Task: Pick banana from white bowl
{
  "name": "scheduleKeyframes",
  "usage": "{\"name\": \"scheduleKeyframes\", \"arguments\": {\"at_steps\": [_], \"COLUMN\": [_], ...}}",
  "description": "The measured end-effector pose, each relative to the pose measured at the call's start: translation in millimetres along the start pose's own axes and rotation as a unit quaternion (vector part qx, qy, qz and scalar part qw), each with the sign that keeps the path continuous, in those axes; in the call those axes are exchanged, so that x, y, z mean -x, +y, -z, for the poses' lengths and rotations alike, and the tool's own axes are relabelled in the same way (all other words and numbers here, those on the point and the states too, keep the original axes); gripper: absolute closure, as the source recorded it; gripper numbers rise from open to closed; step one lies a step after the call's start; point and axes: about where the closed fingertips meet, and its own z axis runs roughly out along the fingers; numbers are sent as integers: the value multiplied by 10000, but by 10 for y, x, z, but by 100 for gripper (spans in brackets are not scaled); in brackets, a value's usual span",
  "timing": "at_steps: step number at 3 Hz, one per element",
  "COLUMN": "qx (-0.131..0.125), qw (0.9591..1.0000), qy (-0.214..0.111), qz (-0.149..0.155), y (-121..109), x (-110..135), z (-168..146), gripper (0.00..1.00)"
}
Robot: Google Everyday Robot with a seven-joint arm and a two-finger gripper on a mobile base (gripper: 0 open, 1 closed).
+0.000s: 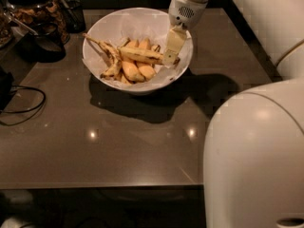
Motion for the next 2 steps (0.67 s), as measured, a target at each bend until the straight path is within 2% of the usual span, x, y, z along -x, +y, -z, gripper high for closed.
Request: {"name": "scheduleKeyframes", "arguments": {"at_steps": [2], "qx": [123], "qw": [9997], "qy": [182], "qz": [92], "y": [-31], "x": [34], "z": [-154], "gripper": [41]}}
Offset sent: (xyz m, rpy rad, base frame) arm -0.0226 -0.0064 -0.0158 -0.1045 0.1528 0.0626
